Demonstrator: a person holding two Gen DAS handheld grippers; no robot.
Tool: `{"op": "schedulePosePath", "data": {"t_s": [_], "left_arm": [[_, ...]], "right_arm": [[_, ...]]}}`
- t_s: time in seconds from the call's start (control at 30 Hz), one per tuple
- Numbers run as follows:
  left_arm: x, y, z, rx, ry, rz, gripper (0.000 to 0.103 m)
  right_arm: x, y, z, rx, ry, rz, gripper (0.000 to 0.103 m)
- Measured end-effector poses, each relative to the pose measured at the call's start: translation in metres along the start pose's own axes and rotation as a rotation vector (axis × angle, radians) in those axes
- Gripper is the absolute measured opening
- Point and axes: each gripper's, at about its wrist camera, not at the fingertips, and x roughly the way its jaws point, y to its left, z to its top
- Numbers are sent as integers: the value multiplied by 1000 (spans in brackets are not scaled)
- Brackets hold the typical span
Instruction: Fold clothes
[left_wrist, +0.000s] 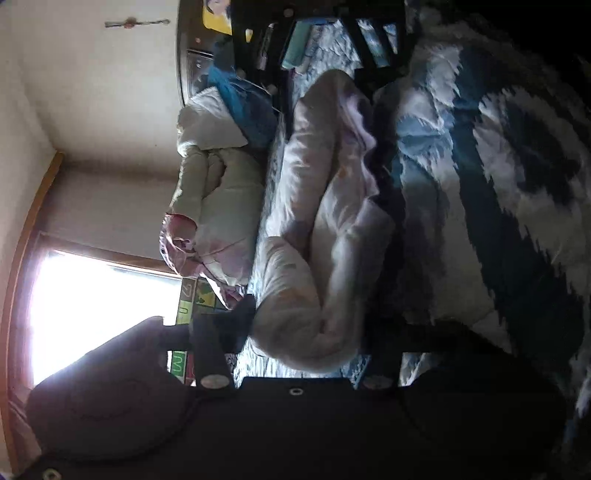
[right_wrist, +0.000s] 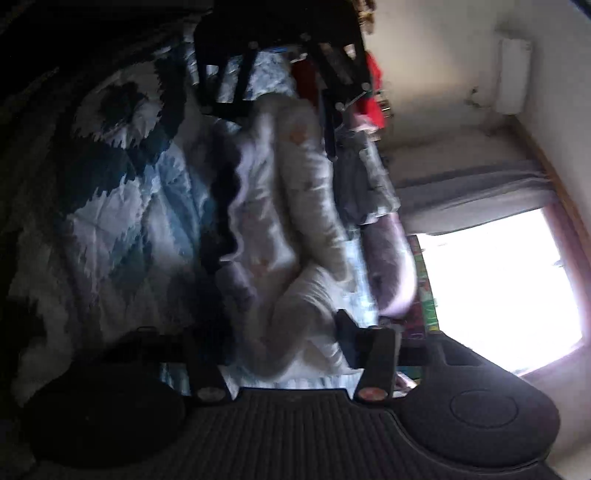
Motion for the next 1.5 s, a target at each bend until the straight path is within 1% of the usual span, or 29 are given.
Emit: {"op": "schedulePosePath", "data": {"t_s": [0.03,0.07,0.2,0.3,0.33,0.43,0.53,0.6,0.67,0.73,0.8,0.9,0.97,1.0,1.03,1.07,1.17,1.27,1.37,1.4,1.5], "left_arm": [[0,0,2,-3,9,-5,35],[-1,1,5,-9,19,-9,32],[-20,6,18,-39,36,-21,30],[-48,5,26,-37,20,-43,30],[-60,3,29,-36,13,-57,30],[-99,2,40,-44,-10,-113,30],[-137,6,55,-63,-31,-197,30],[-155,15,62,-79,-47,-262,30],[-163,31,65,-111,-51,-325,30],[-163,51,65,-166,-40,-377,30],[-154,79,62,-251,-29,-436,31],[-136,115,52,-383,-28,-519,32],[-121,135,42,-464,-41,-566,36],[-113,144,37,-509,-48,-586,36],[-103,153,30,-568,-54,-608,37],[-93,161,22,-629,-60,-615,37],[-64,179,-9,-851,-60,-640,37],[-26,186,-49,-1164,-52,-649,37],[12,179,-76,-1443,-14,-639,37],[23,174,-82,-1519,-3,-640,37],[53,161,-94,-1708,13,-640,37]], "right_arm": [[2,-2,3,19,14,33,32],[1,-2,7,48,26,59,30],[-9,-14,19,160,56,80,27],[-35,-13,28,199,47,103,27],[-46,-13,32,218,46,125,27],[-79,-17,40,288,45,202,27],[-99,-36,44,353,41,259,27],[-112,-48,46,396,38,297,28],[-125,-61,48,440,36,335,29],[-138,-73,50,483,33,373,30],[-151,-86,52,526,30,411,30],[-127,-130,41,667,8,418,31],[-116,-151,29,758,-4,429,32],[-110,-159,23,807,-10,437,32],[-104,-166,16,858,-16,446,32],[-95,-172,7,912,-20,456,33],[-69,-185,-21,1079,-34,481,33],[-31,-194,-53,1286,-49,505,33],[8,-192,-88,1515,-54,527,33],[22,-190,-98,1586,-49,530,33],[55,-176,-126,1784,-11,547,33]]}}
